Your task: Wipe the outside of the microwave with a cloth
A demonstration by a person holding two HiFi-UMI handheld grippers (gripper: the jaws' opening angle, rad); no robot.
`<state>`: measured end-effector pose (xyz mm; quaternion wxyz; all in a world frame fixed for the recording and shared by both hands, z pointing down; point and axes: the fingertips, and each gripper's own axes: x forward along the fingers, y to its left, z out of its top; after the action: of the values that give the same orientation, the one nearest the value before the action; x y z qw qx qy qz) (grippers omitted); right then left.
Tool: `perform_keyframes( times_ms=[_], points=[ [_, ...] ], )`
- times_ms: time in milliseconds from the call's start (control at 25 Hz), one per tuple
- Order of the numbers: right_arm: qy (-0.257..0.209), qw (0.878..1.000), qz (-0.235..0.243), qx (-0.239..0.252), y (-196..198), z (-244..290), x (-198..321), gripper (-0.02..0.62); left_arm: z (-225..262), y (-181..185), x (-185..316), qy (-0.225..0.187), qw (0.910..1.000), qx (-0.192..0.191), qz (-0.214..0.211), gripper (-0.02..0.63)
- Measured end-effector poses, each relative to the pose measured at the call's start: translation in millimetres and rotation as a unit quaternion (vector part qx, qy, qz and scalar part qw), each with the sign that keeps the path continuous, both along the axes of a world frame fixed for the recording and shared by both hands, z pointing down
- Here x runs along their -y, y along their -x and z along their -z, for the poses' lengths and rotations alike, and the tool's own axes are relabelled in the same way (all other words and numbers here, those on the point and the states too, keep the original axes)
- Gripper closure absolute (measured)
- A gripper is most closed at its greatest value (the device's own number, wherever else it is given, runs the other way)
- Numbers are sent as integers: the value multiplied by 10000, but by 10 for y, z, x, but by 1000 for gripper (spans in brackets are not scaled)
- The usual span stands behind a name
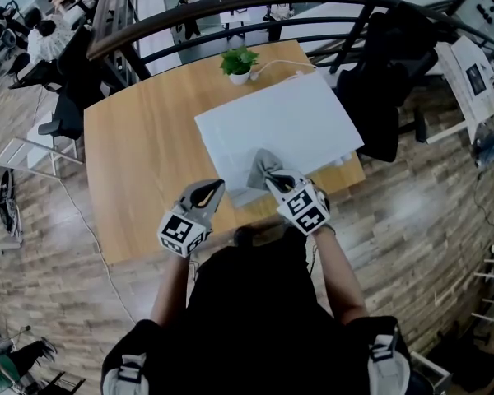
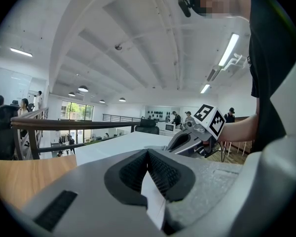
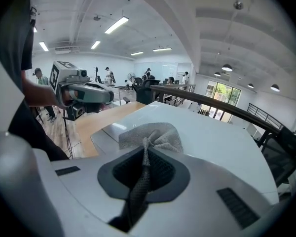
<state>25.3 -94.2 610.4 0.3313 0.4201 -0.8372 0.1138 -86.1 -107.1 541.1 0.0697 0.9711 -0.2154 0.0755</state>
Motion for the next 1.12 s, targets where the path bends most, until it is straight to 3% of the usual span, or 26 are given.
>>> perform_keyframes(
  times_ms=[1120],
  points=[
    [73,9947,-910,-482,-1583,-25,327,583,-32,-285,147,25,9999,52,114,603]
  ],
)
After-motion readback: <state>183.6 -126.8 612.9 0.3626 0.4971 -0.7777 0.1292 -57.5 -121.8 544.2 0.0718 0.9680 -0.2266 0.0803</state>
